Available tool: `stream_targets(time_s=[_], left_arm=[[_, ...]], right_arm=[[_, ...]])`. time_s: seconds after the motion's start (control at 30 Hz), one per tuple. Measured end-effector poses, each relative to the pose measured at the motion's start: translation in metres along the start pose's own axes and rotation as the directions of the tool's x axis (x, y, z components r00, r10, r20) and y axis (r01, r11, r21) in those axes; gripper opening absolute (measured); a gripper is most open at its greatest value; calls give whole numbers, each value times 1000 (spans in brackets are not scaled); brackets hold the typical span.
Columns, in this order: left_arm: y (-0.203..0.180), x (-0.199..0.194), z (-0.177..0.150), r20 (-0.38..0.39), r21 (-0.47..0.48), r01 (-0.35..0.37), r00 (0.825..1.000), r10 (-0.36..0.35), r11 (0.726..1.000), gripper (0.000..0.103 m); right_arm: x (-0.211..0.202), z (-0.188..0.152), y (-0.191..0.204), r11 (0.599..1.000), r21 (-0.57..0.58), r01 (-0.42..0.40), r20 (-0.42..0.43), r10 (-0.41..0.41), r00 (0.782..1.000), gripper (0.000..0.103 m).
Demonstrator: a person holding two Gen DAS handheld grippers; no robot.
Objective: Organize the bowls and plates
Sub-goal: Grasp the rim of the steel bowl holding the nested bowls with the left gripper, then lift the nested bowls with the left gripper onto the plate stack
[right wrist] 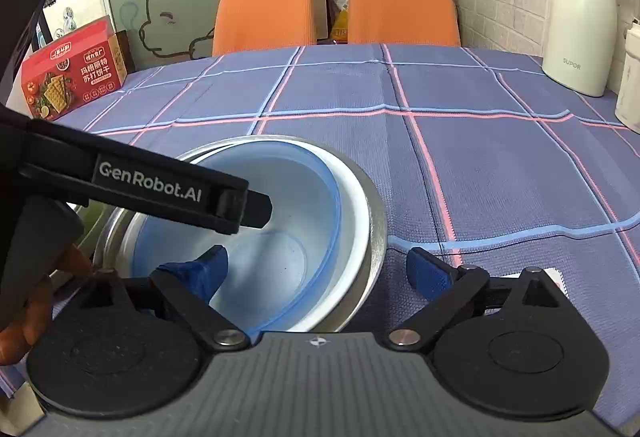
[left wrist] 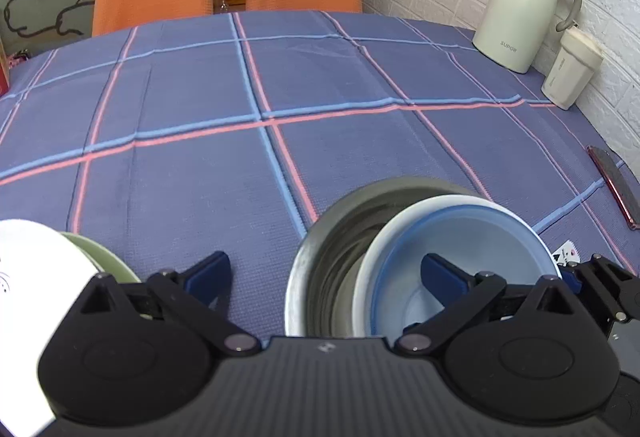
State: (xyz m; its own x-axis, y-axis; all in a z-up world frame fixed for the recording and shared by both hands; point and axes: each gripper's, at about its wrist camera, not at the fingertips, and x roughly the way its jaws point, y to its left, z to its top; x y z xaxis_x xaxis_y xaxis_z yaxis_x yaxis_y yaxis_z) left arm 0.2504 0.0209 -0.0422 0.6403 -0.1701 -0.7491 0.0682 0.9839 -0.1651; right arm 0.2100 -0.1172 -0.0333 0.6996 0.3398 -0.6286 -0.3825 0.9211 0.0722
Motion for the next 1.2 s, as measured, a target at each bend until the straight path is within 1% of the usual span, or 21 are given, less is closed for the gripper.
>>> stream_targets(time_s=[0.23, 0.43, 0.5, 0.6, 0.63, 0.7, 0.87, 1.0, 1.03, 1.1, 1.13, 1.17, 1.2], left_arm=[[0, 0, -2, -4, 36, -2, 1000, 2, 999, 102], [-6, 3, -5, -2, 64, -29, 1000, 29, 998, 102], [-5, 3, -5, 1, 61, -28, 1000, 28, 998, 102], [-4, 1, -6, 5, 64, -19, 1000, 19, 998, 101], [-4, 1, -7, 6, 69, -23, 1000, 23, 997, 101], [-5, 0, -7, 5, 75, -17, 1000, 16, 997, 101], [-4, 0, -7, 11, 81, -17, 1000, 17, 997, 101], [-6, 1, -9, 13, 89, -25, 1000, 24, 996, 102], [-7, 1, -9, 11, 91, -27, 1000, 26, 996, 102], [-10, 1, -8, 7, 94, -26, 1000, 25, 995, 101], [-12, 0, -8, 5, 103, -15, 1000, 14, 995, 99], [-13, 0, -8, -11, 103, 28, 1000, -27, 994, 93], [-17, 0, -7, -19, 109, 38, 999, -36, 993, 93]], right_arm=[[-1, -1, -1, 1000, 9, 1, 19, -1, 1000, 85], [-5, 0, -14, 999, 39, -6, 13, 5, 1000, 85], [-5, 1, -14, 998, 49, 28, 4, -28, 1000, 85], [-5, 2, -11, 997, 50, 52, -13, -52, 999, 85], [-6, 1, -10, 997, 57, 46, -17, -46, 999, 85], [-9, 1, -9, 998, 67, 8, -16, -7, 1000, 85], [-8, -1, -8, 998, 68, 5, -3, -5, 1000, 85], [-7, -2, -5, 997, 68, -19, 15, 18, 1000, 83], [-8, -2, -4, 997, 76, -28, 22, 26, 999, 81], [-8, -4, 0, 996, 84, -36, 34, 33, 999, 81], [-8, -4, 2, 996, 86, -38, 36, 35, 999, 81], [-7, -4, 3, 995, 93, -40, 38, 37, 999, 81], [-7, -3, 6, 994, 98, -41, 37, 37, 999, 81]])
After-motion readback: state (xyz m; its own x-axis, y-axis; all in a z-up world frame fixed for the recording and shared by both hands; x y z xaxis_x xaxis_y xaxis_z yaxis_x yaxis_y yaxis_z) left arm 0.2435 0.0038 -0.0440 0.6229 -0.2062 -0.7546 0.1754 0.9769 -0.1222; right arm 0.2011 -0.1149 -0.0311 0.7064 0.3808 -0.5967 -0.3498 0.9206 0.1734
